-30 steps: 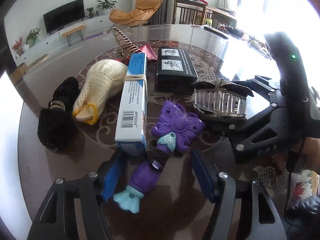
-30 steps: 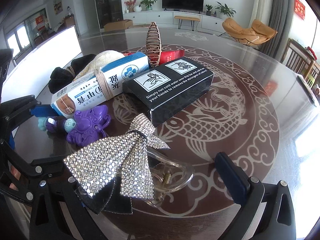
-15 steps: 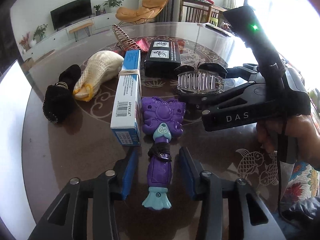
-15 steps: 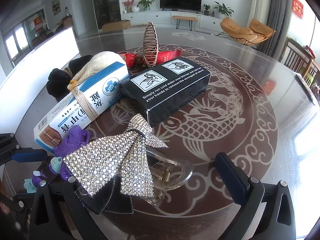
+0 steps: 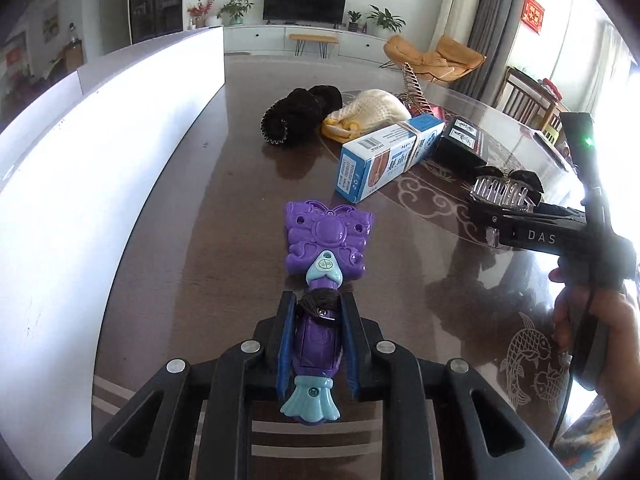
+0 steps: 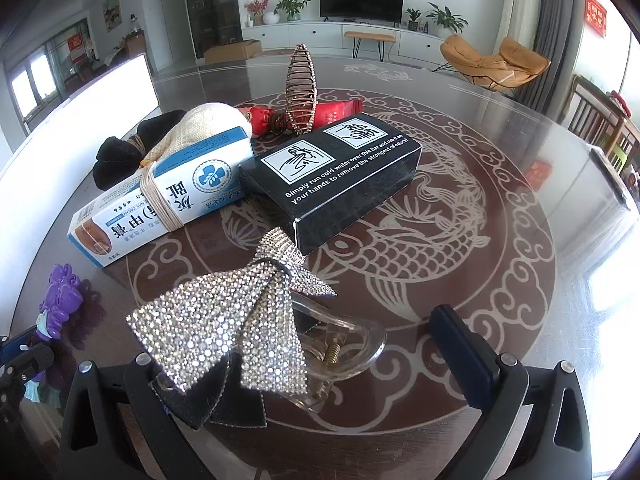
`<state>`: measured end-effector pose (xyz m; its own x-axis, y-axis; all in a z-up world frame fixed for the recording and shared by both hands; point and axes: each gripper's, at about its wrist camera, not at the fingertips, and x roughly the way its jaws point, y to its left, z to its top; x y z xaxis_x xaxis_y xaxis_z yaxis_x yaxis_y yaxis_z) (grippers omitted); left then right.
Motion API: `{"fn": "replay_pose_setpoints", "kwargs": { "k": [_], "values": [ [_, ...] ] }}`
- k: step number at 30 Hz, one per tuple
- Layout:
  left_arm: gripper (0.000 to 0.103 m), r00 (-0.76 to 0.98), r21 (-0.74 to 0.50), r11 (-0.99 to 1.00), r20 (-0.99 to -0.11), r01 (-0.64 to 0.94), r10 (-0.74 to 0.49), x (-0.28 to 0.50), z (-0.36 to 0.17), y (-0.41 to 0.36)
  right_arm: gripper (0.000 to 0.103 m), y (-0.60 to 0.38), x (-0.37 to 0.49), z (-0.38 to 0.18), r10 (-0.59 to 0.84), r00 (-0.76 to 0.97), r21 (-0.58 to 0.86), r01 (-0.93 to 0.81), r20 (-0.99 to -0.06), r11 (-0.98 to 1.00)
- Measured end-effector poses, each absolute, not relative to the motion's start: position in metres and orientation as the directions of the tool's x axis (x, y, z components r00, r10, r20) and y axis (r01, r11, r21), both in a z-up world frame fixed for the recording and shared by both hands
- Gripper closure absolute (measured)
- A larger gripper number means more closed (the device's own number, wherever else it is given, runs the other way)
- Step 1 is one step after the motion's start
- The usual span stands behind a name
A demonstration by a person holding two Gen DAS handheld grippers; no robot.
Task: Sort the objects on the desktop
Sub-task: 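Lower the left tool onto the purple butterfly toy and close on it, then lift the bow clip with the right tool while the left tool lifts the purple toy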
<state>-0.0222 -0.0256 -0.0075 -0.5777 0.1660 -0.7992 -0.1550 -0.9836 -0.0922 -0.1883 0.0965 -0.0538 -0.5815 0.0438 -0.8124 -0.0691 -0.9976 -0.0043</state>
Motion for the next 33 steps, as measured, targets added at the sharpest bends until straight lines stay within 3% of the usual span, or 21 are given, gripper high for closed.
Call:
{"fn": "replay_pose_setpoints", "kwargs": {
  "k": [1, 2, 5, 9, 13, 15, 20, 33],
  "values": [
    [0.080, -0.589, -0.070, -0.987, -0.795, -0.147, 0.144, -0.021, -0.008, -0.022, 0.000, 0.097, -0.188, -0.054, 0.044, -0.581, -0.005, -0.069, -0.812, -0.998],
    [0.073, -0.597, -0.058, -0.987, -0.791, -0.147, 0.136, -0.024, -0.007, -0.017, 0.000, 0.097, -0.188, -0.054, 0.044, -0.582, -0.004, -0.069, -0.812, -0.998],
    [0.043, -0.601, -0.060, -0.982, -0.784, -0.180, 0.158, -0.022, -0.008, -0.006, 0.000, 0.097, -0.188, -0.054, 0.044, -0.581, -0.004, -0.069, -0.812, -0.998],
    [0.022, -0.618, 0.011, -0.981, -0.778, -0.193, 0.112, -0.022, -0.011, 0.010, 0.000, 0.097, -0.188, -0.054, 0.044, -0.581, -0.004, -0.070, -0.812, -0.998],
    [0.019, -0.616, 0.005, -0.982, -0.779, -0.188, 0.114, -0.022, -0.011, 0.011, 0.000, 0.097, -0.188, -0.054, 0.044, -0.581, -0.004, -0.070, -0.812, -0.998],
    [0.008, -0.604, 0.004, -0.983, -0.789, -0.181, 0.108, -0.025, -0.012, 0.012, 0.000, 0.097, -0.188, -0.054, 0.044, -0.581, -0.004, -0.070, -0.812, -0.998],
    [0.000, -0.599, 0.006, -0.984, -0.794, -0.180, 0.104, -0.023, -0.015, 0.012, 0.000, 0.097, -0.188, -0.054, 0.044, -0.581, -0.004, -0.070, -0.812, -0.998],
    [0.000, -0.604, 0.007, -0.970, -0.784, -0.243, 0.145, -0.010, -0.014, 0.012, 0.000, 0.096, -0.186, -0.052, 0.040, -0.581, -0.004, -0.063, -0.813, -0.998]
  ]
}}
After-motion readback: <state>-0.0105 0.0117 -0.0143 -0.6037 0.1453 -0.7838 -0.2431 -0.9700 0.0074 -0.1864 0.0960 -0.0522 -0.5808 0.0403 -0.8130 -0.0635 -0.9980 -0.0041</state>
